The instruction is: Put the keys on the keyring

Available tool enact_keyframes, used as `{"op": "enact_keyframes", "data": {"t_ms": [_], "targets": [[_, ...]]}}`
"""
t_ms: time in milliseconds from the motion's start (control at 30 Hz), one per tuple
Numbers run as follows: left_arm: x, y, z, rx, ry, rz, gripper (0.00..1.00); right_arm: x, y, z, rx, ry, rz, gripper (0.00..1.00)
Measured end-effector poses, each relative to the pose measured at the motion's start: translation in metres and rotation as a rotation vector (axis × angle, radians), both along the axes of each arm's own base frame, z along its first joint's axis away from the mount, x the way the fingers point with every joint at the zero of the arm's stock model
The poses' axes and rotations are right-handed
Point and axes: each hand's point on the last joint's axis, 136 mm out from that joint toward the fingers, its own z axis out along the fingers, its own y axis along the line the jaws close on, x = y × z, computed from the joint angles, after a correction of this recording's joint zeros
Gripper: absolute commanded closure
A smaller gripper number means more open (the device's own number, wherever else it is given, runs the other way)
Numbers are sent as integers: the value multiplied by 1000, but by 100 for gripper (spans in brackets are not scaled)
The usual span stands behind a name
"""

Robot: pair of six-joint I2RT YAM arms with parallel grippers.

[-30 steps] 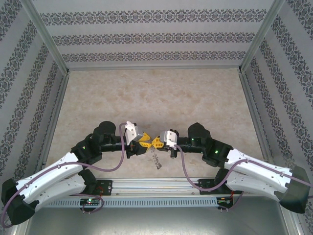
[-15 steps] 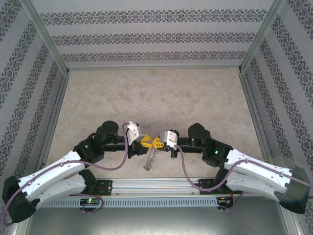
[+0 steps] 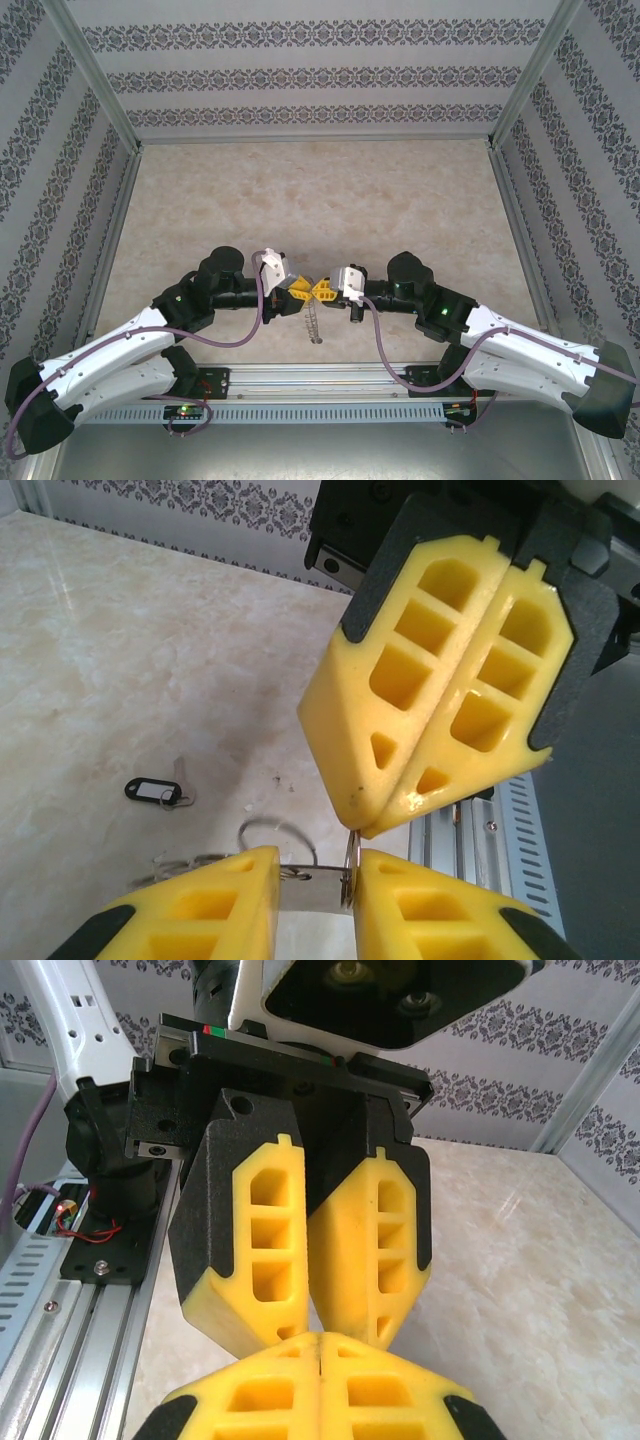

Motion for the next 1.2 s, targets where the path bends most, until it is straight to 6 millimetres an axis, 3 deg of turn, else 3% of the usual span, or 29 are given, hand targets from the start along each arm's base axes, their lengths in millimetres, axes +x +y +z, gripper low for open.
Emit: {"op": "enact_keyframes", "data": {"t_ms": [233,367,467,567,700,833,1033,1200], "targets": [[-4,-4,2,-27,16,-27,98,1,0,1,2,-2,-4,100],[-5,-4,2,-27,17,-32,100,2,0,0,1,-2,-7,100],[-3,-4,2,-26,15,-24,100,3,-1,0,2,4,-20,65],[-1,-2,-2,-17,14,-5,100,8,-4,5,16,15,-62,46],[0,2,-5,-14,1,16,100,17,-20,16,49,39,-162,32],[-1,5,-2,-24,-13,25,100,29,-49,24,82,88,-300,30],[-3,9,-2,-31,-23,33,100,69,-99,-1,7,307,-597,33],[-4,11,5,-49,-42,38,100,101,-134,-58,-85,589,-805,36]]}}
